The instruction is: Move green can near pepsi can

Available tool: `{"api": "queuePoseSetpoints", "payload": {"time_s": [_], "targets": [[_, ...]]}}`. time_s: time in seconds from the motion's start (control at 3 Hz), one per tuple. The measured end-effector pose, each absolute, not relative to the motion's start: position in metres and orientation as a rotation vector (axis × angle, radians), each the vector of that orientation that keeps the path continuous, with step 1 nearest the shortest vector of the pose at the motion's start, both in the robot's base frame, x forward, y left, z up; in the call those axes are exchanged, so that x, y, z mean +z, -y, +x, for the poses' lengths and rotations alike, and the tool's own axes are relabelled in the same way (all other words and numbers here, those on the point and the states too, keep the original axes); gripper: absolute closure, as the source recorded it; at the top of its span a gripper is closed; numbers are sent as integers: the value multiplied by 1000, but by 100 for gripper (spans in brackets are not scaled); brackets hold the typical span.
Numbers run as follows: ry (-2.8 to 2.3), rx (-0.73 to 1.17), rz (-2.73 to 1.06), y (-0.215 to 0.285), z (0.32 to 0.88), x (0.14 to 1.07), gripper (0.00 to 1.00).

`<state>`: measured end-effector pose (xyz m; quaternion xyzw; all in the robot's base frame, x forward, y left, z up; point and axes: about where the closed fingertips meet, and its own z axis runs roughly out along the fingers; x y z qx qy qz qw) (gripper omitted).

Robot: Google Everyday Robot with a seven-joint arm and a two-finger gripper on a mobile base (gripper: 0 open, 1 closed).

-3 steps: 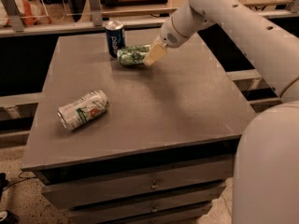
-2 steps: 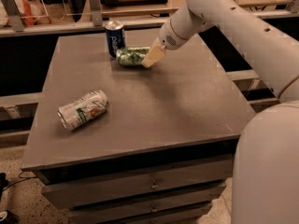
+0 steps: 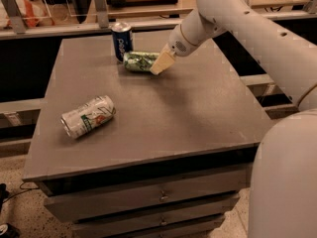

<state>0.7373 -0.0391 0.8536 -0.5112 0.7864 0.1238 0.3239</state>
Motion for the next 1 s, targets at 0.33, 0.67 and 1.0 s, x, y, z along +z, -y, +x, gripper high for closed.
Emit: {"api": "queuePoseSetpoints", "payload": {"time_s": [0.33, 0.67, 1.0], "targets": [[-2064, 335, -1335, 40, 735, 853, 36], [-2044, 343, -1330, 41, 734, 855, 12], [-2024, 351, -1325, 45, 733, 858, 0]]}}
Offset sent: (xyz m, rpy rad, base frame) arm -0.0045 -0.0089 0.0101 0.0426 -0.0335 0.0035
